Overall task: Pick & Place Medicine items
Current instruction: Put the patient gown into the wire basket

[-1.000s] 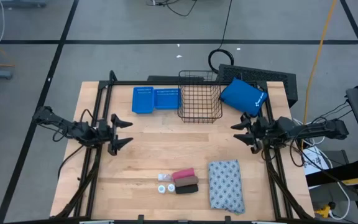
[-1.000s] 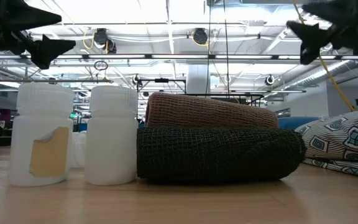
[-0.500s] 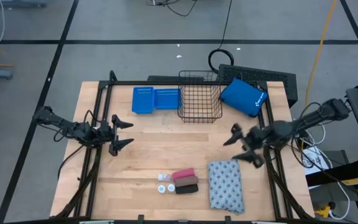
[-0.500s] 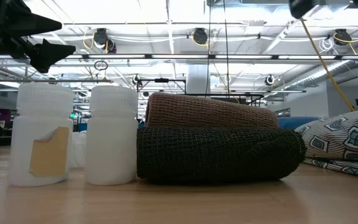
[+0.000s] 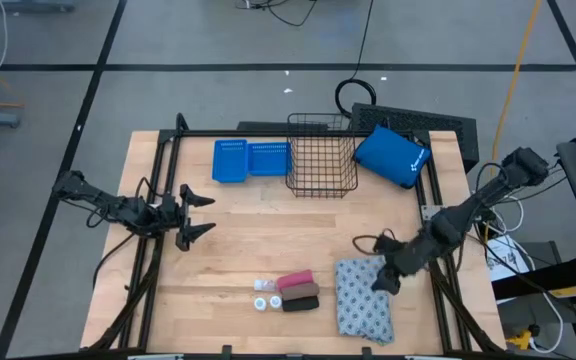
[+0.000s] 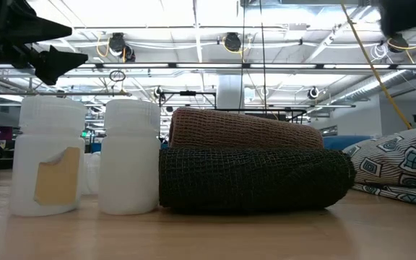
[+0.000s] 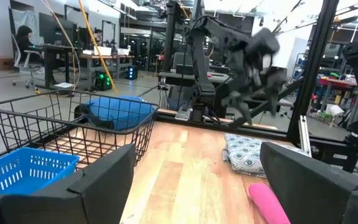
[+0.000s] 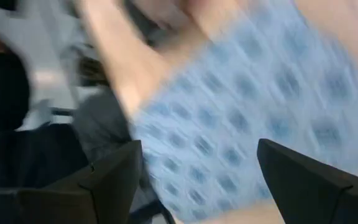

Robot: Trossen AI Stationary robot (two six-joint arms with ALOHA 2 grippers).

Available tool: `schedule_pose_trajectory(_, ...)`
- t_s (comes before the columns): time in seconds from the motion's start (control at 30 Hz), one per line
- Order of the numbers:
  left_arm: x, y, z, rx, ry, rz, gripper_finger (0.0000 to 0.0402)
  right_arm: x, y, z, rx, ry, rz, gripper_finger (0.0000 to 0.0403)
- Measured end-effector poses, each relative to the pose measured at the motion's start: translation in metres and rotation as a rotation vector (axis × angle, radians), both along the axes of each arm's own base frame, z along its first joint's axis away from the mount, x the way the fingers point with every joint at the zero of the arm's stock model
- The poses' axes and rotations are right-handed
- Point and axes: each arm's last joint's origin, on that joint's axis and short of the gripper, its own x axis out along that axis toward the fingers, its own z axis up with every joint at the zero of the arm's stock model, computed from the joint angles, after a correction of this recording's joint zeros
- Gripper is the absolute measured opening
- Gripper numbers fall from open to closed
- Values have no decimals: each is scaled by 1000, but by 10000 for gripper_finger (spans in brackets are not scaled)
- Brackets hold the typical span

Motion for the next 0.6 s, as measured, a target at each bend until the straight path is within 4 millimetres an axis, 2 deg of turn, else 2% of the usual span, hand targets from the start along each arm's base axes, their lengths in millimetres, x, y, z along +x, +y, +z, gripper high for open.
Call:
schedule_pose_trajectory(0.27,0,0,-1,42,15,4,351,-48,34,-28,168,295,-184,302)
schedule_pose_trajectory(0.4,0,0,-6,62,62,3,351,-66,40,-37,157,252,-319,302)
schedule_pose_trajectory(0.6,1,0,-8,73,87,3,351,-69,41,-52,83,171,-421,302)
